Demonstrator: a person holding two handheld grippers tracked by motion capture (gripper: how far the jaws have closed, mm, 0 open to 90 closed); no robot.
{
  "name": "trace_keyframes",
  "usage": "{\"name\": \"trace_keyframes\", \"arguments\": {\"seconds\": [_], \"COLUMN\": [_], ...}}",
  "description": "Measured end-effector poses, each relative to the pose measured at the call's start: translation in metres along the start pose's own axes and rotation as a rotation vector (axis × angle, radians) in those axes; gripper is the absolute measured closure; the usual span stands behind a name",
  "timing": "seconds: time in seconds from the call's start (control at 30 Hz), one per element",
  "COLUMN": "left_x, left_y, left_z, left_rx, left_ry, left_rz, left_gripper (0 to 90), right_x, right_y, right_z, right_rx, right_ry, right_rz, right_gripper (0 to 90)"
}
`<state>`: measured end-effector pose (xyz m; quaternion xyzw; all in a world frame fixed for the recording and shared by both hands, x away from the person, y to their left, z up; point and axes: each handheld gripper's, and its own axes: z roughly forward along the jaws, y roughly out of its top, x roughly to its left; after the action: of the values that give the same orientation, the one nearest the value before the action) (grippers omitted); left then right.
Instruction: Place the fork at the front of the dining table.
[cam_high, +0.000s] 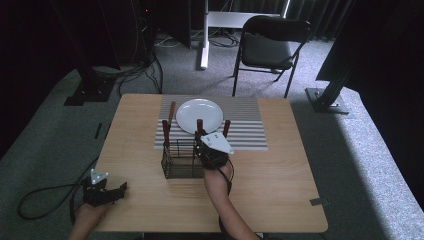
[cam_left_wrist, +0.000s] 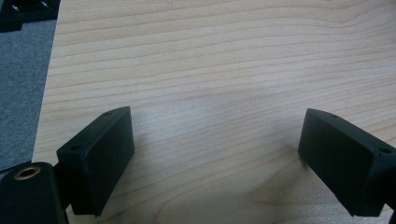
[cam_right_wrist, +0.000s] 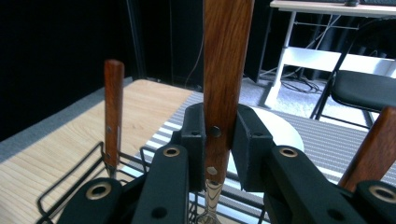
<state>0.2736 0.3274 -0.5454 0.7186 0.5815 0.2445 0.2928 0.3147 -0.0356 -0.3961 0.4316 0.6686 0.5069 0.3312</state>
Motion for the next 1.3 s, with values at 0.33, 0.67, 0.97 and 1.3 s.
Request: {"name": "trace_keyframes", "arguments": {"seconds": [0.33, 0.67, 0.97, 1.3], "left_x": [0.000, 0.000, 0.000, 0.000], "left_y": [0.000, 0.000, 0.000, 0.000], "left_z": [0.000, 0.000, 0.000, 0.000], "left_rx": [0.000, -0.001, 0.000, -0.001], "left_ry": [0.000, 0.000, 0.000, 0.000], "left_rz": [0.000, 0.000, 0.000, -0.001], "left_gripper": [10.4, 10.4, 10.4, 10.4], "right_x": [0.000, -0.008, -0.015, -0.031], "right_y": [0.022, 0.045, 0.058, 0.073], "right_z": [-0.007, -0.009, -0.002, 0.013], "right_rx": [-0.031, -0.066, -0.074, -0.074], "right_ry": [0.004, -0.002, -0.010, -0.026], "right_rz": [-0.010, -0.017, -0.019, -0.001], "right_gripper": [76.0, 76.0, 76.0, 76.0]}}
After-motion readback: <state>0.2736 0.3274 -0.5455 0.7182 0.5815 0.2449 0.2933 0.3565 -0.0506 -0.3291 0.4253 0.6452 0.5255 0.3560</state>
